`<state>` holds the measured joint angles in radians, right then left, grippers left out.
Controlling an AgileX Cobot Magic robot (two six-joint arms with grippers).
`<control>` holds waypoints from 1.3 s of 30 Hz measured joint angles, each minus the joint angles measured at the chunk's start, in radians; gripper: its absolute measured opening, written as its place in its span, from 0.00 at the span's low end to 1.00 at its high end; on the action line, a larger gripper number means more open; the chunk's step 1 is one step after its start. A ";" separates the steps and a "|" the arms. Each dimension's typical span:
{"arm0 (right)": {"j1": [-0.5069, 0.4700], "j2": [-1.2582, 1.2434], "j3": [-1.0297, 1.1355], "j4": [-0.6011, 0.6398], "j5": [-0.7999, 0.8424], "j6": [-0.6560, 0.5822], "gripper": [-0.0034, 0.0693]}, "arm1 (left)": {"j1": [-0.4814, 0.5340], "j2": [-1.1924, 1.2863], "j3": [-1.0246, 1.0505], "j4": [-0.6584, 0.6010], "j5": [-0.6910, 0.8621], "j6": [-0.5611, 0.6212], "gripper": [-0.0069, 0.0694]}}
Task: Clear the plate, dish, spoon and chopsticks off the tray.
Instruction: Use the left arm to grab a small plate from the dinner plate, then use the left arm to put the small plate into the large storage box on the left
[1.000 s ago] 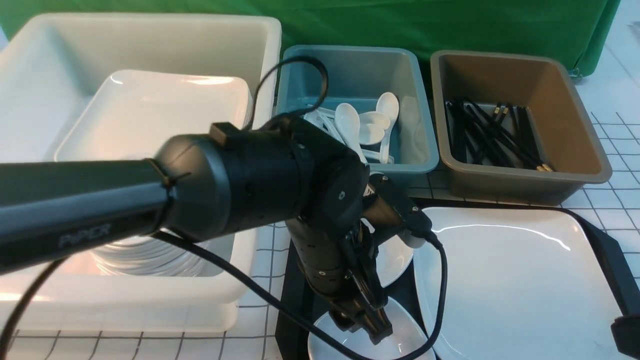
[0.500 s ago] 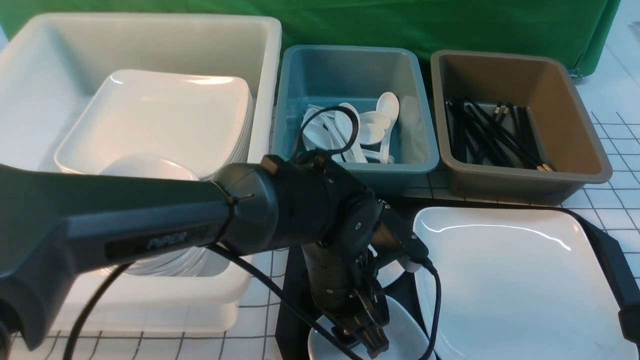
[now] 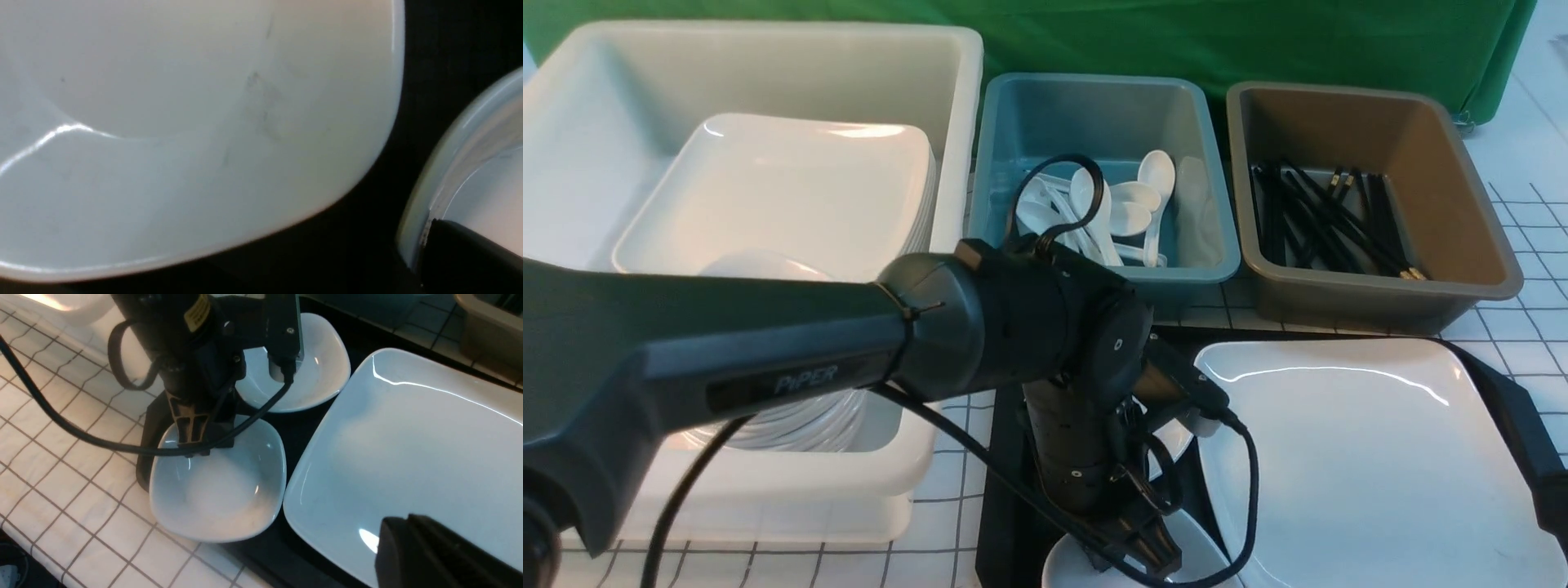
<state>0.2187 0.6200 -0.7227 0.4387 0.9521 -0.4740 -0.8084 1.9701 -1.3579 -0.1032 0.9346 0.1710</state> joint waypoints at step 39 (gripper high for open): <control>0.114 0.386 -0.374 0.274 0.057 -0.235 0.05 | 1.030 -0.557 -0.069 -0.350 0.232 -0.027 0.10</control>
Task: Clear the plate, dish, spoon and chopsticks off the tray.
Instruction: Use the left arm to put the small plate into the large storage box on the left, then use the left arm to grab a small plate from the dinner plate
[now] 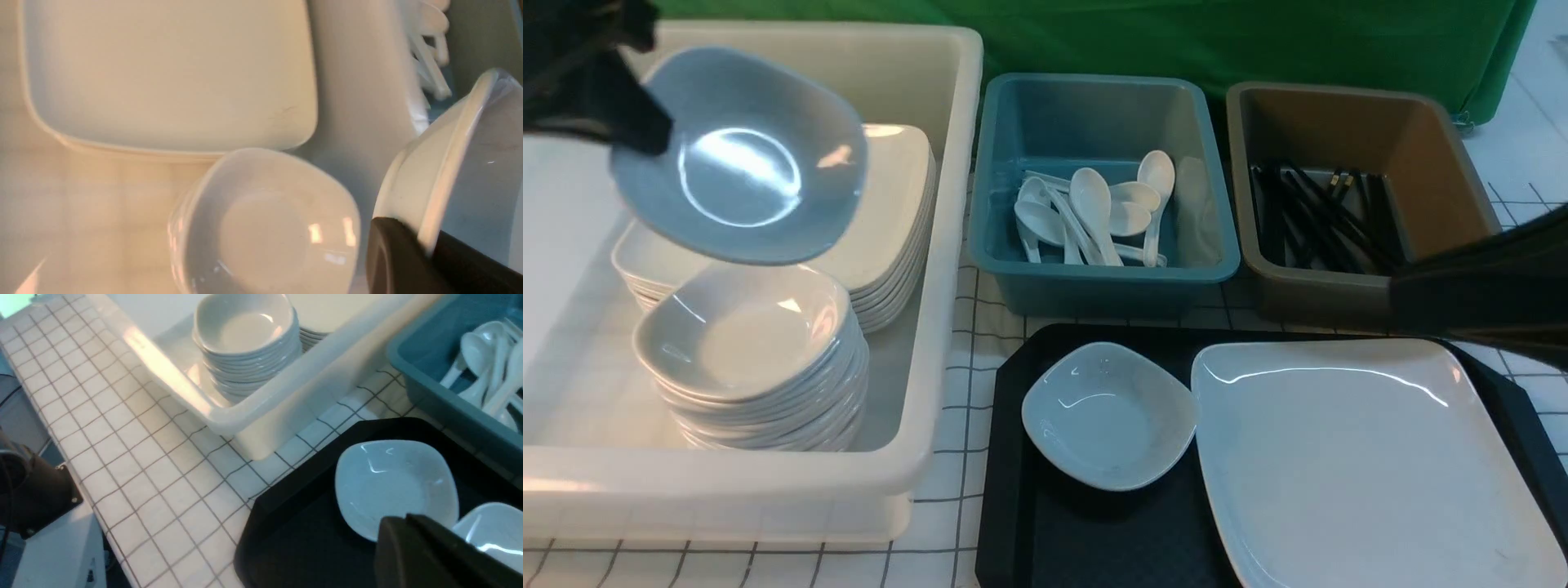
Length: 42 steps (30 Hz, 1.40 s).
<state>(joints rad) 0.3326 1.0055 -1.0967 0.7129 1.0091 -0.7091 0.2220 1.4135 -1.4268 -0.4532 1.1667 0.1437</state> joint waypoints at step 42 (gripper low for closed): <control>0.143 0.195 0.010 -0.796 0.004 0.553 0.05 | -0.917 -0.003 0.175 0.256 -0.335 0.063 0.16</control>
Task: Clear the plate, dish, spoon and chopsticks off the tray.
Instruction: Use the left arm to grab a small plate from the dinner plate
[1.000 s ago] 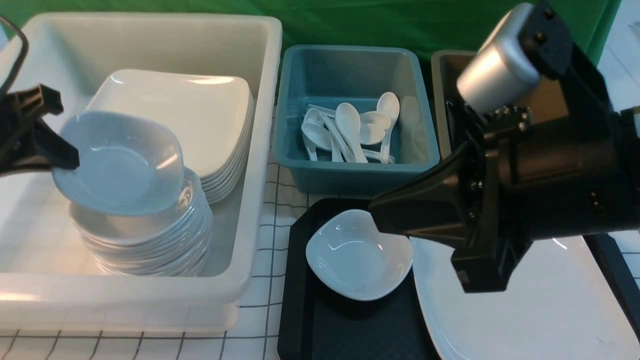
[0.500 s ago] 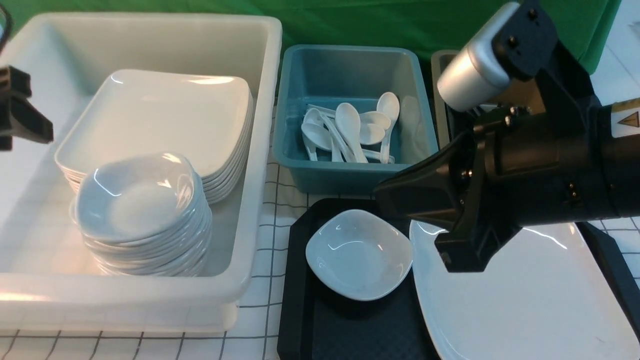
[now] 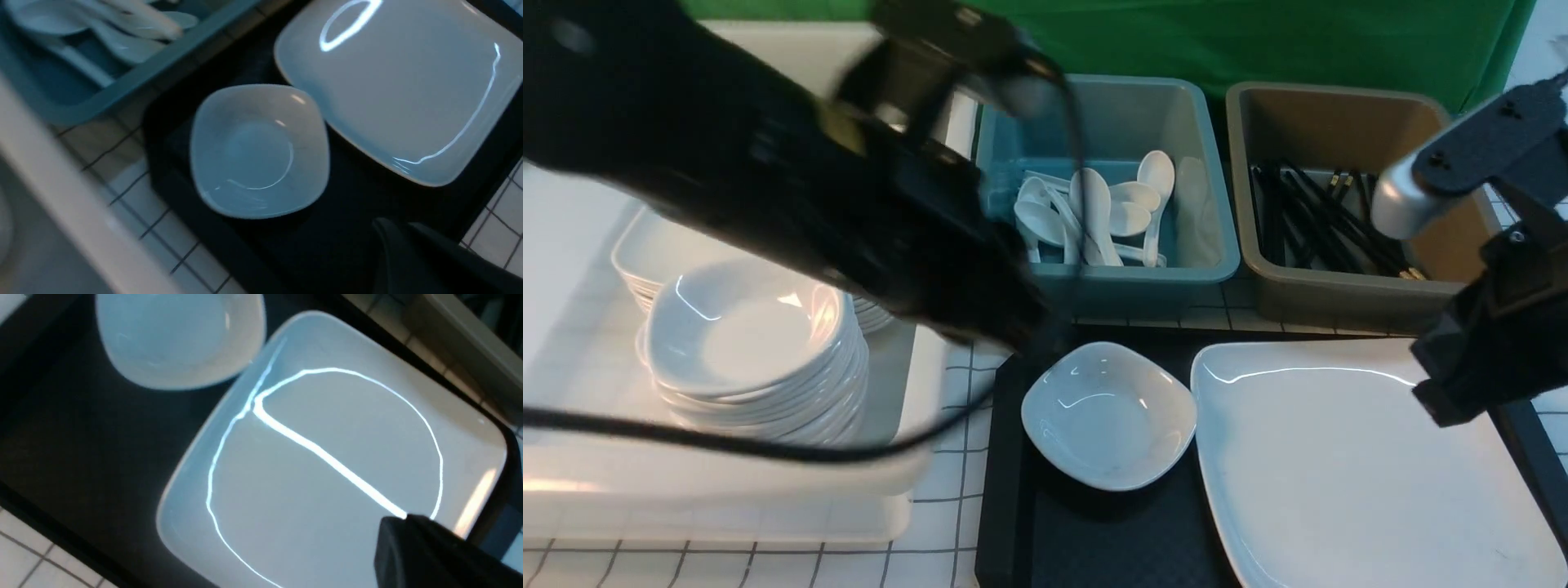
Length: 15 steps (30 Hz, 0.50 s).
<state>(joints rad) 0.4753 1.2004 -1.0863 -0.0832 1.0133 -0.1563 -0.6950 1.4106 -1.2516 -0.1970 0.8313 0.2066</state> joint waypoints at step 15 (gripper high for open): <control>-0.097 -0.259 0.132 0.046 0.005 -0.006 0.05 | -0.230 0.493 0.000 0.451 -0.236 -0.179 0.80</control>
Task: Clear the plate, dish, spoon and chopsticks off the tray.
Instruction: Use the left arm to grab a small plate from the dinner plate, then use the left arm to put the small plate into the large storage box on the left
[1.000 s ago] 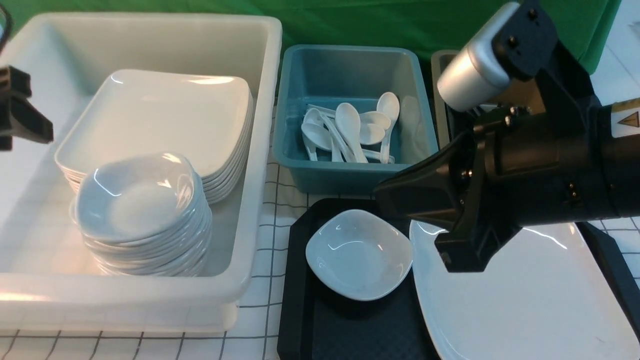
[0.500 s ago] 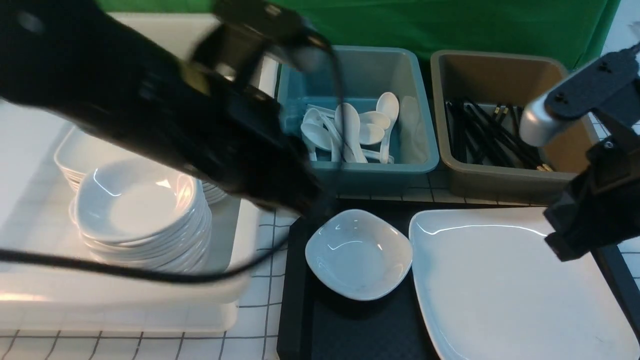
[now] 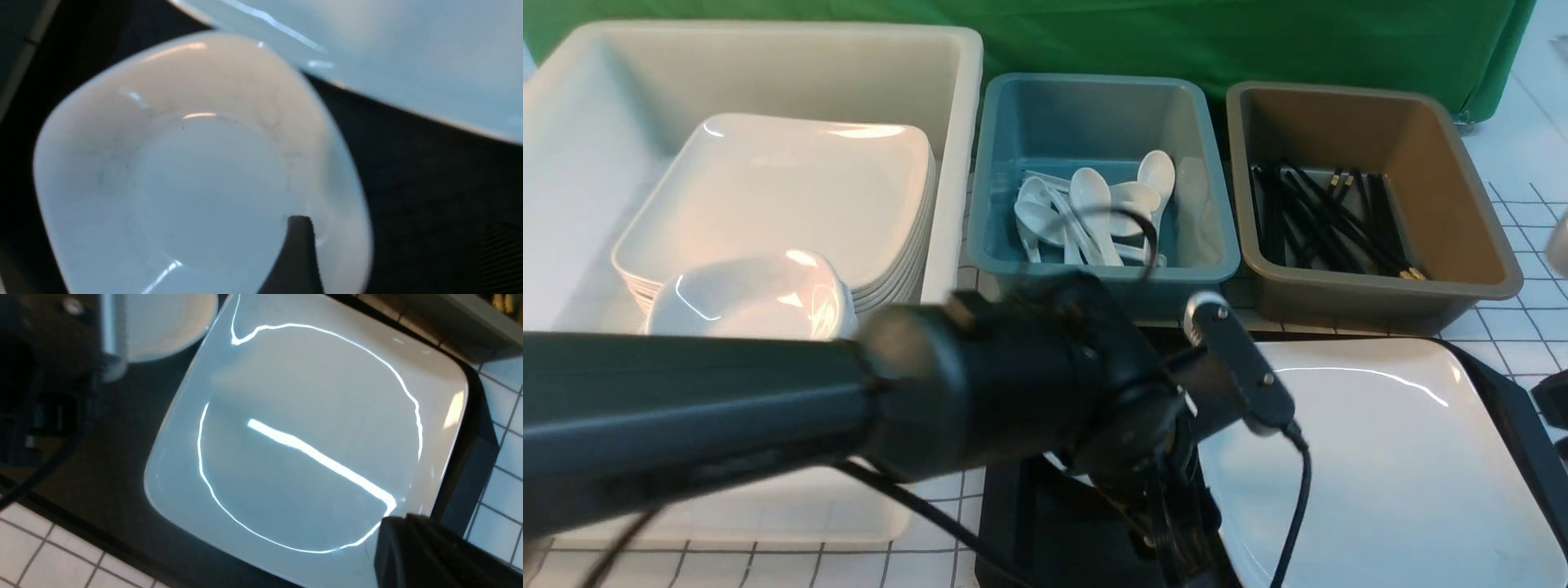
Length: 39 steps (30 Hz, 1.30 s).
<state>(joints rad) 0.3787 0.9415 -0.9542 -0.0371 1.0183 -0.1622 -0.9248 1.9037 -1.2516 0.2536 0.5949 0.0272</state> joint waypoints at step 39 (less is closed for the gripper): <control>0.062 -0.012 -0.005 0.475 -0.205 -0.388 0.05 | 0.125 -0.515 -0.196 0.078 0.262 -0.138 0.10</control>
<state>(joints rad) 0.4410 0.9299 -0.9596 0.4380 0.8129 -0.5497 -0.8001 1.3892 -1.4474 0.3317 0.8567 -0.1113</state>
